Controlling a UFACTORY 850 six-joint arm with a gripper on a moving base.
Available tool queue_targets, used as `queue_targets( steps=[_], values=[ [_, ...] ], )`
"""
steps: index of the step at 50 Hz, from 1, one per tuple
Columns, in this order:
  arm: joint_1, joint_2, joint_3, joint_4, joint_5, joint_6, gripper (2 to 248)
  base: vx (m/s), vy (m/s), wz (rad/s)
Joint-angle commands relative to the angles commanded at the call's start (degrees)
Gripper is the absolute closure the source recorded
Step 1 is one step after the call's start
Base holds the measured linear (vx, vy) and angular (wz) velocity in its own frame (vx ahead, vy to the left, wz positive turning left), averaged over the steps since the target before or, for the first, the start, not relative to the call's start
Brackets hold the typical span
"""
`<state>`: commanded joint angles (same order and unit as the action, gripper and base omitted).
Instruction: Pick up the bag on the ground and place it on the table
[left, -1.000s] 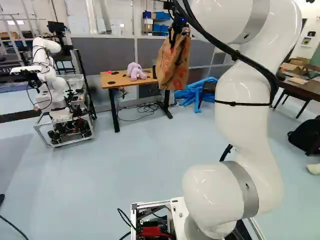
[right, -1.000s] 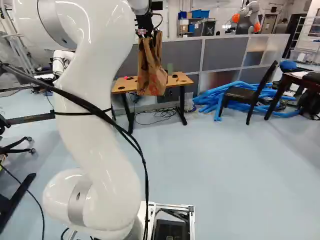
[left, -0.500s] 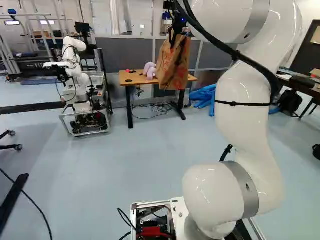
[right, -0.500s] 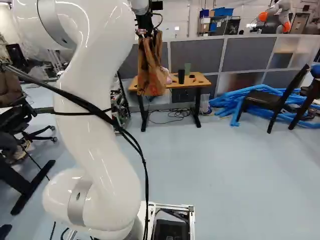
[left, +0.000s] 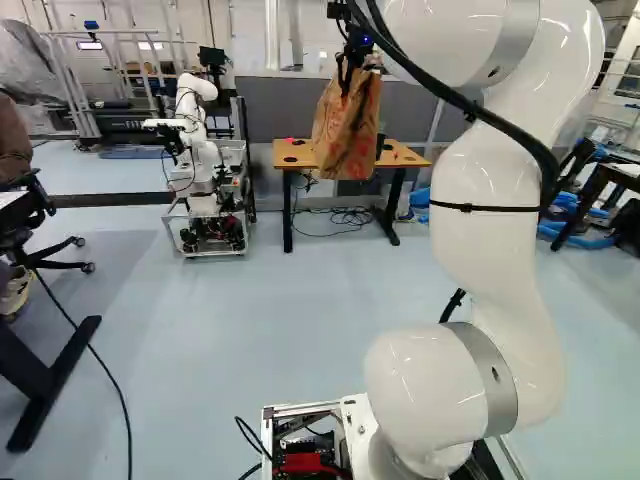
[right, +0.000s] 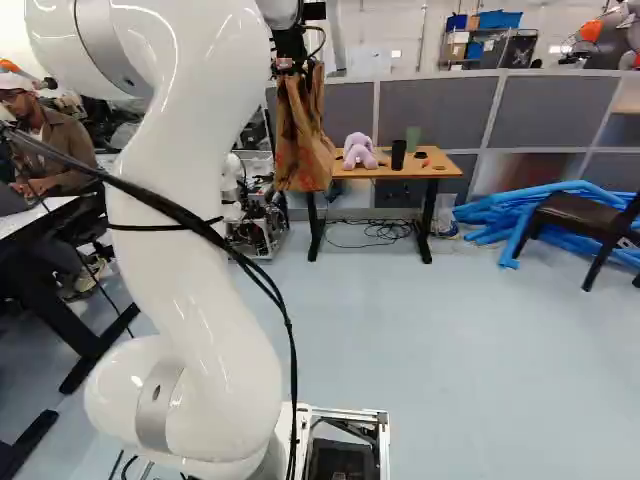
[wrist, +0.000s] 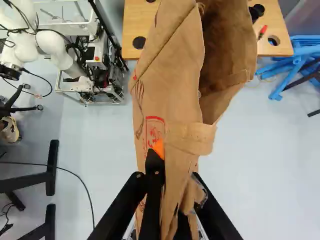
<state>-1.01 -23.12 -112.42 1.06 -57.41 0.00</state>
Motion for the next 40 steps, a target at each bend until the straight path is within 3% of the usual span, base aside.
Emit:
queue_targets(
  steps=[12, 40],
  values=[
    [0.0, 0.0, 0.0, 0.0, 0.0, 0.0, 229, 0.087, 0.062, 0.237],
    [0.0, 0.0, 0.0, 0.0, 0.0, 0.0, 229, 0.13, 0.009, 0.013]
  ],
)
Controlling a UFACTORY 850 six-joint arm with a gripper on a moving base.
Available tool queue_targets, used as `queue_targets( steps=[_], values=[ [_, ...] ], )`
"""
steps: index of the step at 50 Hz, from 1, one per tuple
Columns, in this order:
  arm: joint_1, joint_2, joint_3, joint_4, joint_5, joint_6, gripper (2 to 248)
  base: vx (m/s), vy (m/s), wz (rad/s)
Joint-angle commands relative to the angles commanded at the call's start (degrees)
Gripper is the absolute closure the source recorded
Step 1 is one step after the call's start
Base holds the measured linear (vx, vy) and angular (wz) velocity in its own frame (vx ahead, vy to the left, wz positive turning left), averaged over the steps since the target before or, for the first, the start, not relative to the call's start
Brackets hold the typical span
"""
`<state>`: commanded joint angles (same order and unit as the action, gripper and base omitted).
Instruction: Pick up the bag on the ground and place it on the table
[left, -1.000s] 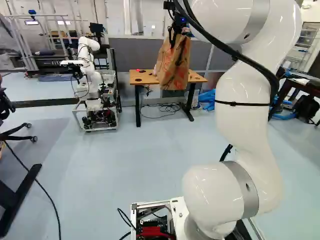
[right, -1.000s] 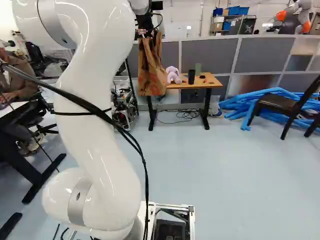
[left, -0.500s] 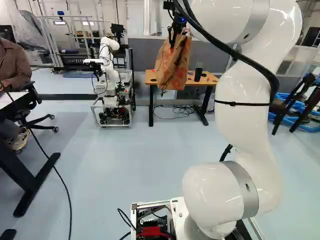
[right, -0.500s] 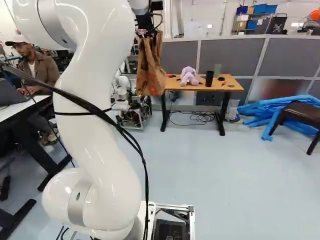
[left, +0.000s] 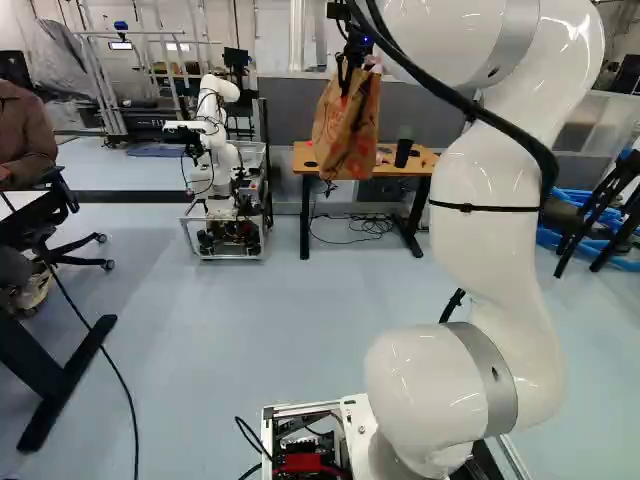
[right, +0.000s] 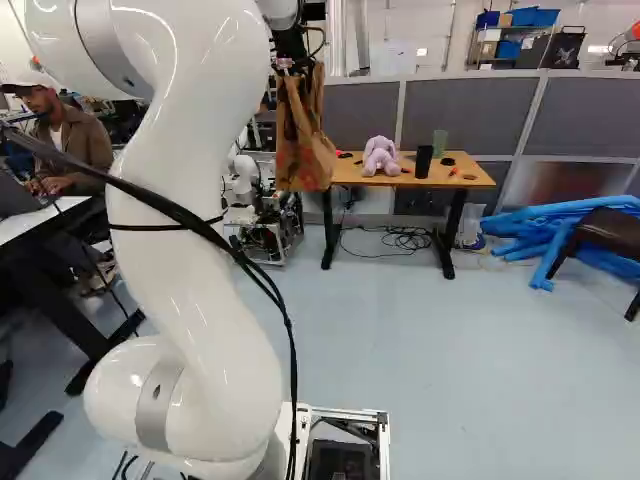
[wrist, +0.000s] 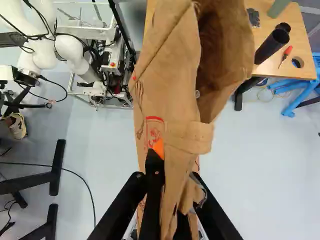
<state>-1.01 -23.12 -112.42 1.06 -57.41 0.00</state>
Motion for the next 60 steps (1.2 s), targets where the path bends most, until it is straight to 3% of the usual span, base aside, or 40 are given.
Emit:
queue_targets(
  steps=[60],
  values=[
    [0.0, 0.0, 0.0, 0.0, 0.0, 0.0, 229, 0.155, 0.004, -0.002]
  ],
)
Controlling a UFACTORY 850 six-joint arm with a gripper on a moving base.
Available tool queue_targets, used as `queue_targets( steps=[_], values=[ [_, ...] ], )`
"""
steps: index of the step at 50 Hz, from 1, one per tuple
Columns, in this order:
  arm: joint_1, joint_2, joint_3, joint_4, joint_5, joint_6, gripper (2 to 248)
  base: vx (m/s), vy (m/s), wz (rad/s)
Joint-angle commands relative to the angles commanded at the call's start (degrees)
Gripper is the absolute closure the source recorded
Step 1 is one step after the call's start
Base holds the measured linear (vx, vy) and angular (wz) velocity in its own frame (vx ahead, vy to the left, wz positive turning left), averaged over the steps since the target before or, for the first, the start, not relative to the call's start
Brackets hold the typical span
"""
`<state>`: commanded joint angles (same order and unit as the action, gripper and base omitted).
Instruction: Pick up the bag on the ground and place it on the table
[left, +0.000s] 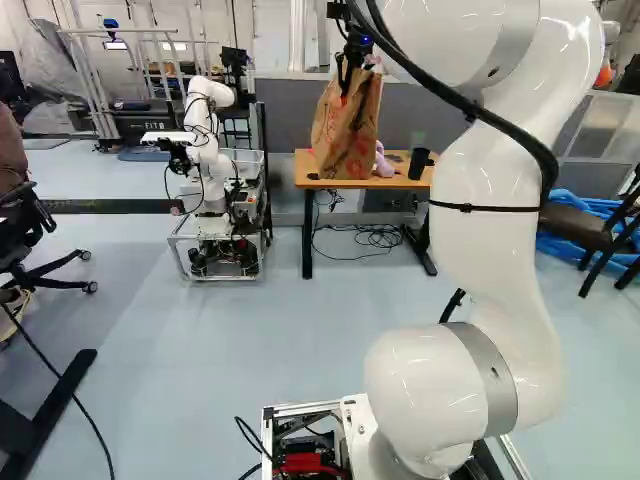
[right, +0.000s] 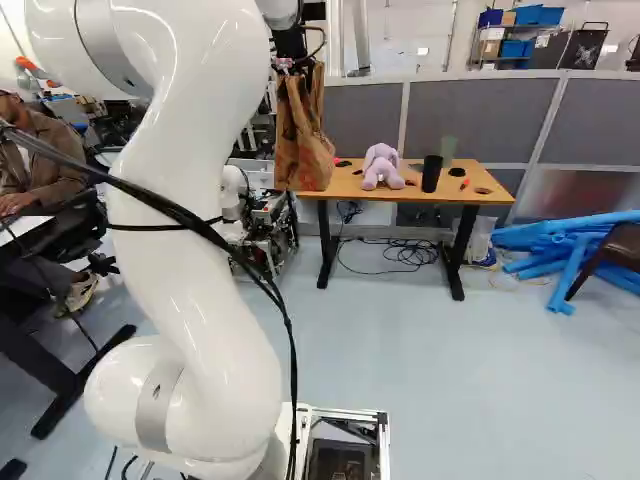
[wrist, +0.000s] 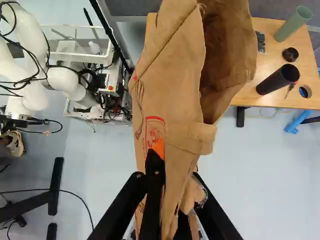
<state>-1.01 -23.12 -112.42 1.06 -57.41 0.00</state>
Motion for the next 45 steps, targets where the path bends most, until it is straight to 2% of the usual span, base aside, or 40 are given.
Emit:
queue_targets(
  steps=[45],
  values=[
    [0.0, 0.0, 0.0, 0.0, 0.0, 0.0, 229, 0.188, 0.006, 0.005]
  ],
)
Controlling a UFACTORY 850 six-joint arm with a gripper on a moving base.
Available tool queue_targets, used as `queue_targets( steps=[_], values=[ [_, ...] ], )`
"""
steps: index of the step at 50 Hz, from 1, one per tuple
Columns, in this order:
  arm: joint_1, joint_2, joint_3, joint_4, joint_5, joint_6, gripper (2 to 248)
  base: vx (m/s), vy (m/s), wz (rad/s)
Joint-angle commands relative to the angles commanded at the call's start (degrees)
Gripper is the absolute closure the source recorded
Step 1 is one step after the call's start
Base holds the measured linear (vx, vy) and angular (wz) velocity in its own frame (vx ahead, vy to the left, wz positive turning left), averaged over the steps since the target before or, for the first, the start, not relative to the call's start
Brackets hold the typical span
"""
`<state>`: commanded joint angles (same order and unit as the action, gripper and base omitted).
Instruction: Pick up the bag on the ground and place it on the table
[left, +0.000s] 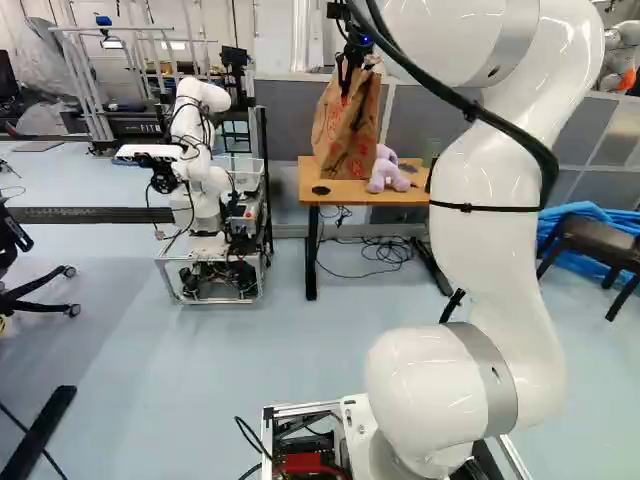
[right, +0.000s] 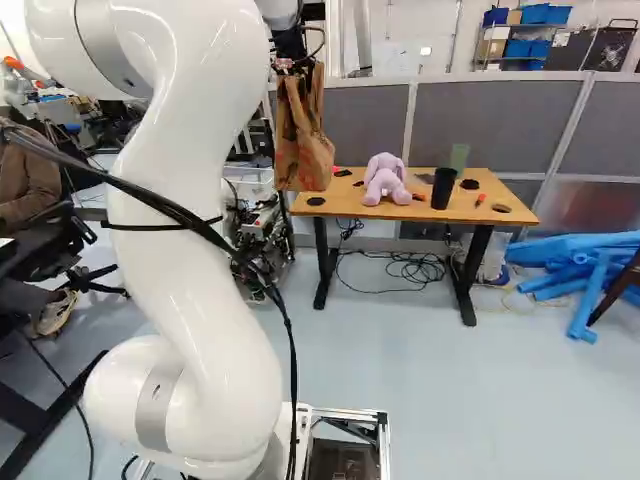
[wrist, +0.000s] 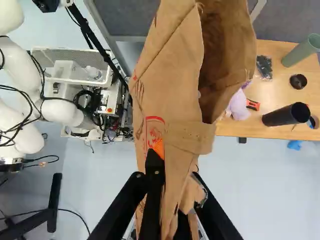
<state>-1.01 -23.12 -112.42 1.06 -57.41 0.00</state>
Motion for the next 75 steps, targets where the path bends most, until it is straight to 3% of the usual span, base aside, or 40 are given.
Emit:
queue_targets(
  steps=[23, 57, 75],
  values=[
    [0.0, 0.0, 0.0, 0.0, 0.0, 0.0, 229, 0.167, 0.004, 0.006],
    [0.0, -0.6, -0.7, 0.0, 0.0, 0.0, 229, 0.021, 0.001, 0.0],
    [-0.6, -4.0, -5.1, 0.0, 0.0, 0.0, 229, 0.0, 0.0, 0.0]
  ],
)
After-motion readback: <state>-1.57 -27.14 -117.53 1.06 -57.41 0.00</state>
